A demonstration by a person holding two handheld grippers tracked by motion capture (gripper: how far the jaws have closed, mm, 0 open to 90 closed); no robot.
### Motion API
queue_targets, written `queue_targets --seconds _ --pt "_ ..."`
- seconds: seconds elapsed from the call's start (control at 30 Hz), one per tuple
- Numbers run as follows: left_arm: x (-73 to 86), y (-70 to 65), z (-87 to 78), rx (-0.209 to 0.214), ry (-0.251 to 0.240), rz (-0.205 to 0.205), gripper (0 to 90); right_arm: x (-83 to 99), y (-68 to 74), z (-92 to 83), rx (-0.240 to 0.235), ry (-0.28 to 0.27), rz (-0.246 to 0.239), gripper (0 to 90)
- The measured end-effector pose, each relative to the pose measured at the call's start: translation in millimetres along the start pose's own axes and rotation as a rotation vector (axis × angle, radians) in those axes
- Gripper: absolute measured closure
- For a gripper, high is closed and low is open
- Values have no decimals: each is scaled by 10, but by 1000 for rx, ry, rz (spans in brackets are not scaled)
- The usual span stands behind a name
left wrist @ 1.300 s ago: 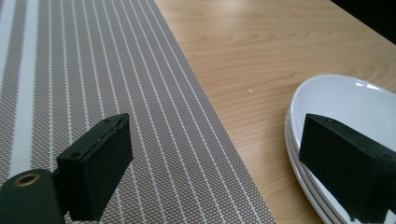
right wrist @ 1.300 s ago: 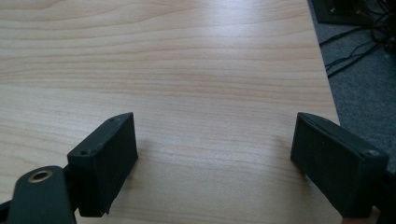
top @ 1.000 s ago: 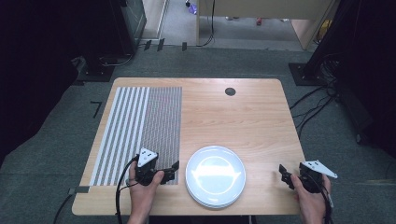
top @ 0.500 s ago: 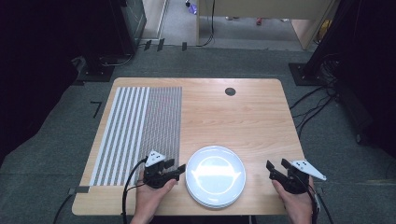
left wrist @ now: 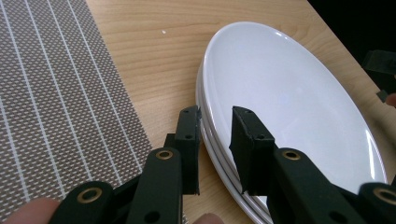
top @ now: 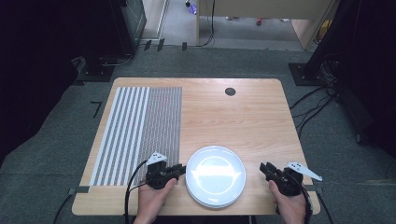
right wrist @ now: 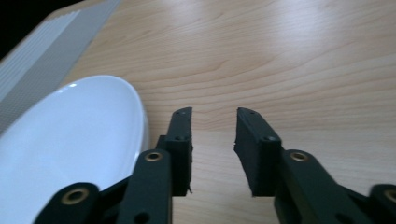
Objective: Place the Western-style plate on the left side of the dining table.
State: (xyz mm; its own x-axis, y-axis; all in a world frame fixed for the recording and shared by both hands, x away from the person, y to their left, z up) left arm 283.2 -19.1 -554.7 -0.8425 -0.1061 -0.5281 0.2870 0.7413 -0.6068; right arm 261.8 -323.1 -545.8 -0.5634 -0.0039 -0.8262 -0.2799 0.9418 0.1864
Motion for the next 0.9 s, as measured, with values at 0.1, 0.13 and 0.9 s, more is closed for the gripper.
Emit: queue_targets --seconds 0.1,0.13,0.9 --pt "14 4 17 -10 4 4 751 4 61 5 -26 7 11 786" --pt "16 3 21 -13 2 6 747 2 75 9 -29 6 7 798" --pt "72 -5 85 -37 9 5 745 112 183 123 -107 39 55 785"
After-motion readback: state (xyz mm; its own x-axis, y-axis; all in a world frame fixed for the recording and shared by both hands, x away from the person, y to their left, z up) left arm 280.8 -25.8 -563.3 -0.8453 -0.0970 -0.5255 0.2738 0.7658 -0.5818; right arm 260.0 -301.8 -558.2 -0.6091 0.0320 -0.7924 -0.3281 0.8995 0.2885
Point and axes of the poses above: each handheld gripper's, and its own axes: z roughly forward along the jaws, x roughly out of its underside, y roughly to its left, the point moved 10 cm from there along z, roughly forward along the jaws, and after that the axes turned 15 degrees about -z, right-handed, at the moved point
